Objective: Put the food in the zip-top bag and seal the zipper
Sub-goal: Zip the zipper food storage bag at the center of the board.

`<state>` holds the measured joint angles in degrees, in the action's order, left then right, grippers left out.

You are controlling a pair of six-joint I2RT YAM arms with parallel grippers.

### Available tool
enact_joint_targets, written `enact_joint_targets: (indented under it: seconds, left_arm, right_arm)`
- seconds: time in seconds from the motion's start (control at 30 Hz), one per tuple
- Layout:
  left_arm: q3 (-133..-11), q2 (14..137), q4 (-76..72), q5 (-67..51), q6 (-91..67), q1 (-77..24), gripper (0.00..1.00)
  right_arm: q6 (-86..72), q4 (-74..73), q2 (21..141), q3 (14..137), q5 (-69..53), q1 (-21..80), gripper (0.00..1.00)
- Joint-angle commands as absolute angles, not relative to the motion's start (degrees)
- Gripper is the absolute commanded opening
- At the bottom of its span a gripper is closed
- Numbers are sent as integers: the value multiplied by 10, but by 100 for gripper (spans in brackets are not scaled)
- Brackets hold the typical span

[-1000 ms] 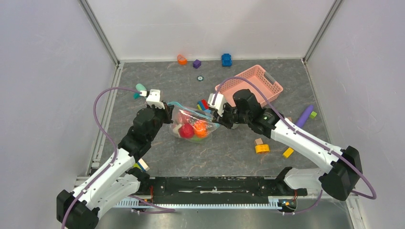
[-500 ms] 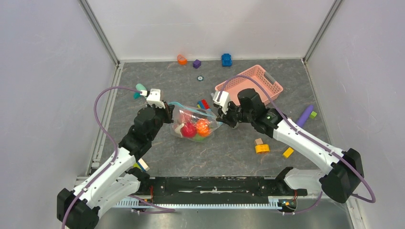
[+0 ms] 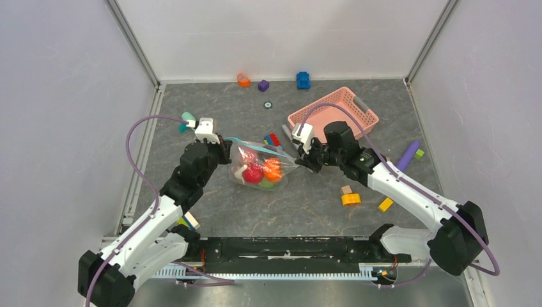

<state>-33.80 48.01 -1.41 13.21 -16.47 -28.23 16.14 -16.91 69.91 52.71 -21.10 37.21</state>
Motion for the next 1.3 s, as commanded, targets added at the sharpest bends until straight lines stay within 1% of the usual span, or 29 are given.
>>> enact_joint_targets:
  seconds: [0.0, 0.03, 0.07, 0.13, 0.17, 0.23, 0.4, 0.47, 0.53, 0.63, 0.7, 0.73, 0.83, 1.0, 1.27]
  left_arm:
    - [-363, 469, -48, 235, -122, -228, 2]
    - [-362, 466, -53, 181, -106, -227, 2]
    - [-361, 462, -57, 112, -88, -228, 13]
    - [-363, 453, -68, -20, -60, -228, 83]
    - [-368, 449, -70, -85, -42, -227, 99]
    - [-382, 441, -71, -157, -13, -228, 100]
    - [-442, 440, -27, -242, 63, -227, 100]
    - [-472, 453, 11, -268, 87, -228, 100]
    - [-499, 469, 40, -318, 111, -228, 100]
    - [-534, 505, 61, -416, 121, -228, 100]
    - [-553, 529, 92, -491, 144, -230, 100]
    - [-556, 539, 93, -509, 145, -231, 100]
    - [-552, 558, 83, -525, 144, -241, 100]
    - [-551, 598, 86, -519, 142, -267, 100]
    - [-560, 656, 102, -428, 147, -302, 100]
  right_arm:
    - [165, -284, 675, 500, -169, 342, 0]
    - [168, -272, 673, 503, -183, 342, 0]
    - [174, -262, 672, 510, -200, 341, 0]
    - [184, -247, 677, 532, -230, 342, 0]
    - [187, -246, 681, 546, -241, 342, 0]
    - [199, -246, 693, 573, -273, 343, 0]
    - [219, -258, 721, 632, -294, 342, 0]
    - [219, -253, 724, 651, -303, 343, 0]
    - [212, -243, 727, 668, -331, 343, 0]
    - [196, -227, 734, 687, -369, 342, 0]
    - [182, -224, 739, 697, -370, 344, 0]
    - [177, -222, 740, 702, -369, 344, 0]
    - [174, -223, 740, 709, -372, 346, 0]
    - [171, -234, 743, 716, -372, 348, 0]
    - [162, -246, 745, 722, -368, 348, 0]
